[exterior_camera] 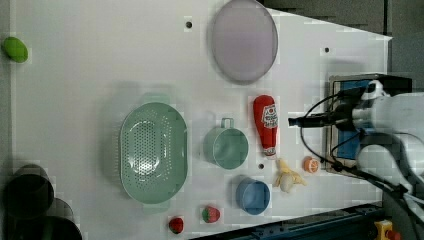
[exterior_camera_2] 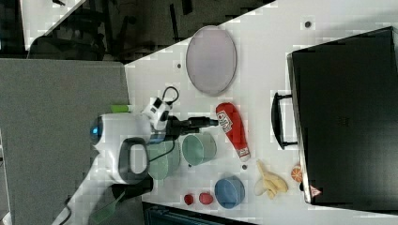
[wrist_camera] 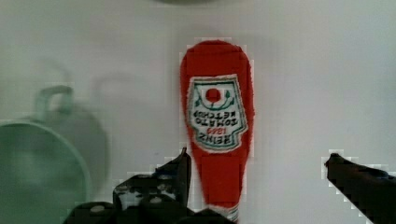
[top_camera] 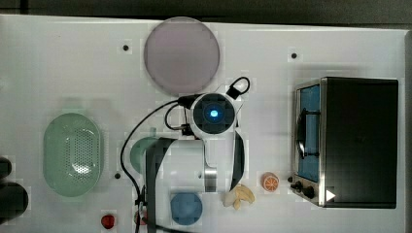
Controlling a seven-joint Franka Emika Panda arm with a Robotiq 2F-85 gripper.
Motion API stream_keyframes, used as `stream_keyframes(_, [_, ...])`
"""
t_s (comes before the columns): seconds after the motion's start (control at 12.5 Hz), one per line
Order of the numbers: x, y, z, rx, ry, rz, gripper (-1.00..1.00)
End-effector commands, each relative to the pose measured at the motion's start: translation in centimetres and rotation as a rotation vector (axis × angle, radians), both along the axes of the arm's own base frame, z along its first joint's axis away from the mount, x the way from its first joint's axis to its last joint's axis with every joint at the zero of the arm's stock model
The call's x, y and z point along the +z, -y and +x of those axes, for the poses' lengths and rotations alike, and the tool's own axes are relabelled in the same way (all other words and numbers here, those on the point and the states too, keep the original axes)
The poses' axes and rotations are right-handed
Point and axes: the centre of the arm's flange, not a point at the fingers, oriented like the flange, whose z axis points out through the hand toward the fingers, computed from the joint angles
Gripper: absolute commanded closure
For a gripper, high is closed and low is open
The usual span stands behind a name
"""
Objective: Pick Ketchup from the table and place it in strainer.
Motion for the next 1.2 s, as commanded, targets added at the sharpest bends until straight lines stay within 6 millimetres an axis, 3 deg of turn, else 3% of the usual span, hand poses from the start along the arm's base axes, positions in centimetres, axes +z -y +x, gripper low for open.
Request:
stream_keyframes(0.08, [-3.4,-0.3,0.1,0.073,0.001,0.007,-1.00])
stream_keyframes(0.48, [-9.0,-0.6,-0.4,0.072,-0.014,0.030,-1.00])
stream_keyframes(0.88, [-12.8,-0.8,-1.0,0.067,0.007,0.046,-1.00])
stream_keyframes(0.96, [-13.1,-0.7,-1.1,0.066,0.006,0.047,-0.92])
stream_keyframes(1.2, [-13.1,-0.7,-1.1,0.061,0.025,0.048,-0.21])
